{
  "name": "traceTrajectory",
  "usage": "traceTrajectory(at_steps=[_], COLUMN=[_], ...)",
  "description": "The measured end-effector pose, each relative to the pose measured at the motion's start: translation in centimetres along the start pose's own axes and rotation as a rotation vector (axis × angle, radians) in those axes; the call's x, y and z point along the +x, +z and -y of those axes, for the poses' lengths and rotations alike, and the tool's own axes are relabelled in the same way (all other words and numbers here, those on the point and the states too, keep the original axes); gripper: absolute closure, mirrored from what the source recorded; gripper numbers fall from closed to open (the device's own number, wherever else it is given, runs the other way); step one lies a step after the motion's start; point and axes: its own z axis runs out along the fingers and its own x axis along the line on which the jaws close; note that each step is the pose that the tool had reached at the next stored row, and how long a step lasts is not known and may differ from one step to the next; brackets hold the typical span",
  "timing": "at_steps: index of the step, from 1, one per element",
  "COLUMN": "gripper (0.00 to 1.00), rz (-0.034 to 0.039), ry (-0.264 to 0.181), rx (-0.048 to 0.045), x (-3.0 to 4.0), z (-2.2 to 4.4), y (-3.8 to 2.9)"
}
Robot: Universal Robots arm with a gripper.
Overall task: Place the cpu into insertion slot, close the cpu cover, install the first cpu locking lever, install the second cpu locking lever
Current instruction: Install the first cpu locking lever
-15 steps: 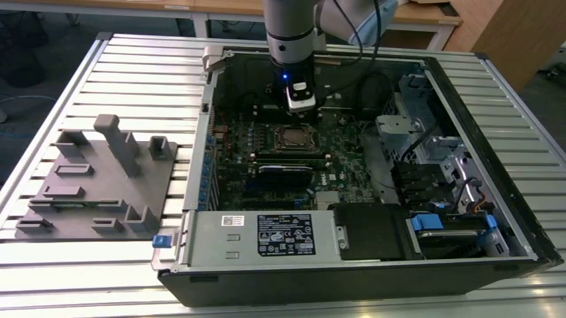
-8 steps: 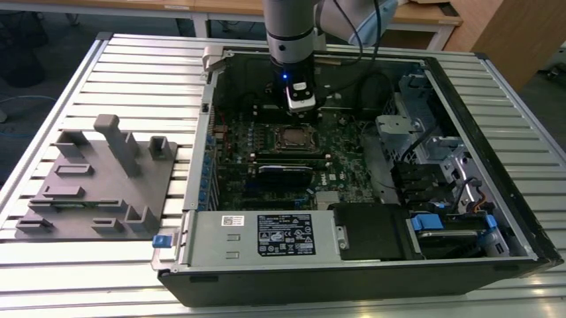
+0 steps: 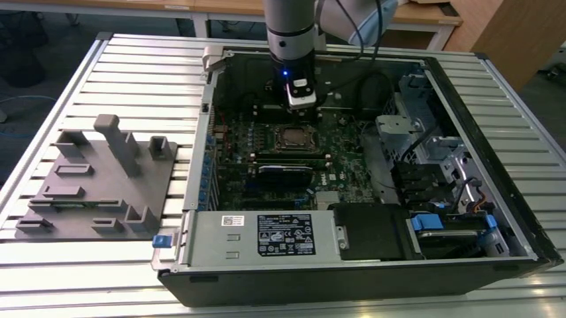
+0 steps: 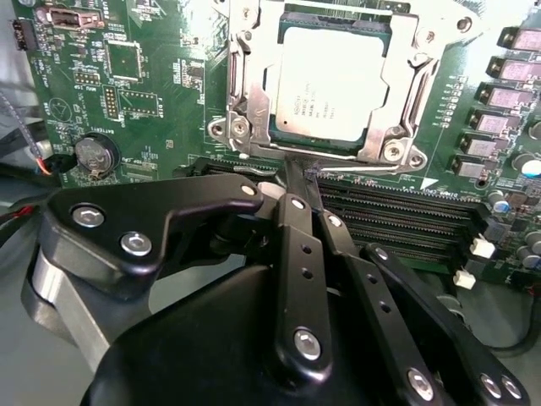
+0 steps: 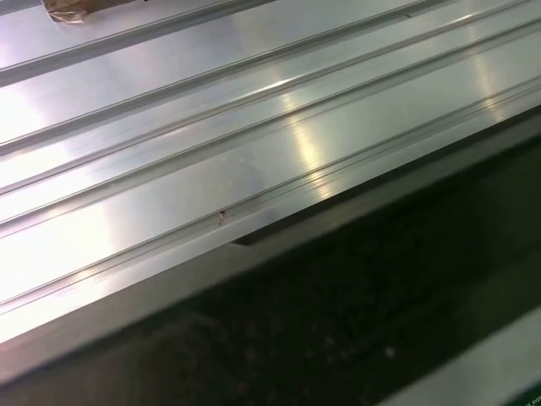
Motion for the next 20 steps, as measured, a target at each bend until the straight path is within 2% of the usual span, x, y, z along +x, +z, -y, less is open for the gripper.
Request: traceTrajectory(at_steps=[7, 15, 20], gripper=[0.9, 0.9, 0.9], rz=[0.0001, 0.0043, 0.0052], ry=[0.001, 0.04, 0.048], rx=[0.0002, 0.0059, 0.0071], x=[-0.02, 0.03, 0.12], z=[-0.01, -0.03, -0.15], y=[-0.16, -0.13, -0.12])
